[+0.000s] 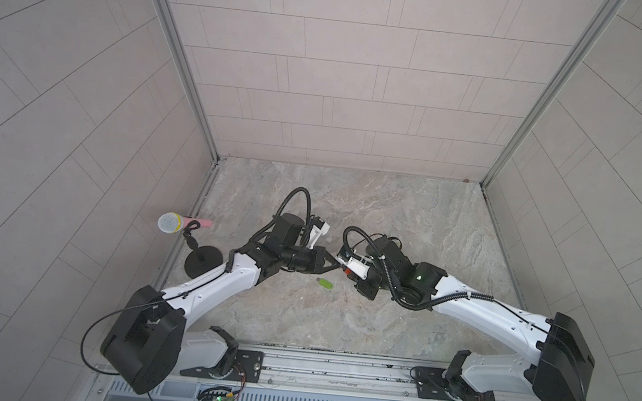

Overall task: Close the usb drive cover
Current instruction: Close the cover of the USB drive.

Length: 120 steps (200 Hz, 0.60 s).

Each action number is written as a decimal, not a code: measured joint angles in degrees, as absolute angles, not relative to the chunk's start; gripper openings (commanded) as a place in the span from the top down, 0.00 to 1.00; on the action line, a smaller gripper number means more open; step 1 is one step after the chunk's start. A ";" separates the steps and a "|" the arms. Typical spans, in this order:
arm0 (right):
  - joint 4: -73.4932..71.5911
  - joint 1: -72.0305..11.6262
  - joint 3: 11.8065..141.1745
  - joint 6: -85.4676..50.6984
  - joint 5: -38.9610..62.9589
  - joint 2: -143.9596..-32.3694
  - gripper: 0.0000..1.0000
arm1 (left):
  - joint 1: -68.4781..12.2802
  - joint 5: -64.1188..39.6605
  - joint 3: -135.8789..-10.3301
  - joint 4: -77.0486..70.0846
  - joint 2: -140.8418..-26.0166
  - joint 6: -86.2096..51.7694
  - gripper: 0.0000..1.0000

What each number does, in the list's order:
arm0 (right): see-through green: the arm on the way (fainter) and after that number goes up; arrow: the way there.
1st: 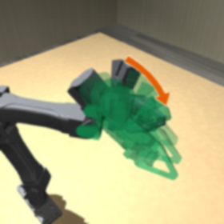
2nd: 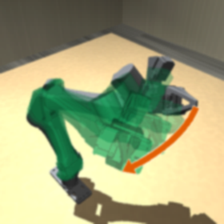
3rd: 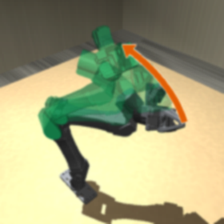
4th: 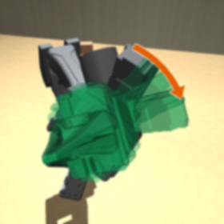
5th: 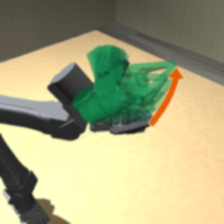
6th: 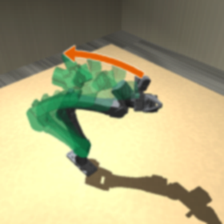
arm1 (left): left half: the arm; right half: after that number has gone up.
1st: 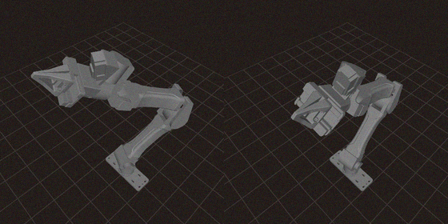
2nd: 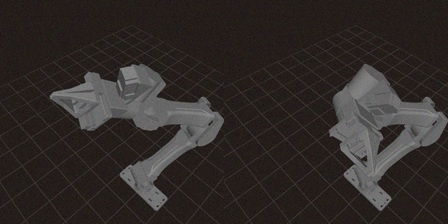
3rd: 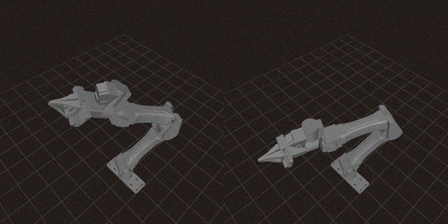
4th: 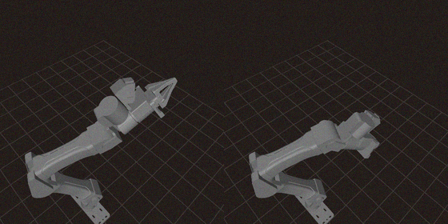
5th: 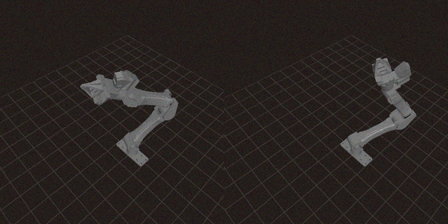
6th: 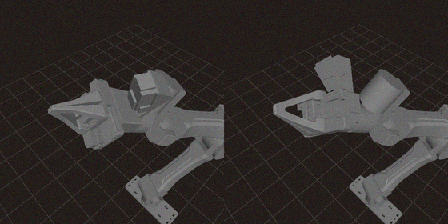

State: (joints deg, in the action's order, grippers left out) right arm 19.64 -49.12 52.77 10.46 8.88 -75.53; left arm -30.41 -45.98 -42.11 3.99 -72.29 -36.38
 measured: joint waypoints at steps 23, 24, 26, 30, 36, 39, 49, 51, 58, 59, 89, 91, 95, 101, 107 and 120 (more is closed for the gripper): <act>19.94 -49.12 52.75 10.52 8.51 -75.53 0.90 | -30.41 -45.63 -42.11 4.21 -72.20 -36.36 0.91; 19.94 -49.12 52.75 10.52 8.51 -75.53 0.90 | -30.41 -45.63 -42.11 4.21 -72.20 -36.36 0.91; 19.97 -49.12 52.75 10.52 8.54 -75.53 0.90 | -30.41 -45.63 -42.11 4.19 -72.18 -36.36 0.91; 19.99 -49.12 52.75 10.52 8.54 -75.53 0.90 | -30.41 -45.60 -42.11 4.19 -72.18 -36.38 0.91; 19.97 -49.12 52.75 10.50 8.54 -75.53 0.90 | -30.41 -45.63 -42.11 4.19 -72.16 -36.38 0.91; 19.97 -49.12 52.75 10.50 8.56 -75.55 0.90 | -30.41 -45.65 -42.11 4.19 -72.16 -36.38 0.91; 19.97 -49.12 52.75 10.50 8.60 -75.59 0.90 | -30.41 -45.67 -42.11 4.19 -72.16 -36.38 0.91; 19.97 -49.12 52.75 10.50 8.60 -75.64 0.90 | -30.41 -45.69 -42.11 4.16 -72.16 -36.38 0.91; 19.92 -49.12 52.77 10.50 8.67 -75.81 0.90 | -30.41 -45.78 -42.11 4.16 -72.14 -36.40 0.91; 19.92 -49.12 52.77 10.50 8.69 -75.85 0.90 | -30.41 -45.80 -42.11 4.16 -72.14 -36.40 0.91; 19.94 -49.12 52.88 10.50 8.82 -77.08 0.90 | -30.41 -46.26 -42.11 4.14 -72.14 -36.40 0.91; 19.94 -49.12 52.90 10.50 8.82 -77.14 0.90 | -30.41 -46.26 -42.11 4.12 -72.14 -36.40 0.91; 19.97 -49.12 52.97 10.50 8.84 -77.23 0.90 | -30.41 -46.28 -42.11 4.12 -72.14 -36.40 0.91; 19.97 -49.12 53.10 10.50 8.86 -77.36 0.90 | -30.41 -46.35 -42.11 4.08 -72.14 -36.42 0.91; 19.99 -49.12 53.28 10.50 8.91 -77.41 0.90 | -30.41 -46.39 -42.11 3.99 -72.14 -36.42 0.91; 19.90 -49.12 53.74 10.50 9.10 -77.43 0.90 | -30.41 -46.48 -42.11 3.75 -72.14 -36.42 0.91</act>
State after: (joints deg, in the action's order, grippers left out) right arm 19.90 -49.12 53.74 10.50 9.10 -77.43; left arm -30.41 -46.48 -42.11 3.75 -72.14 -36.42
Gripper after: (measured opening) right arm 0.183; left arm 0.119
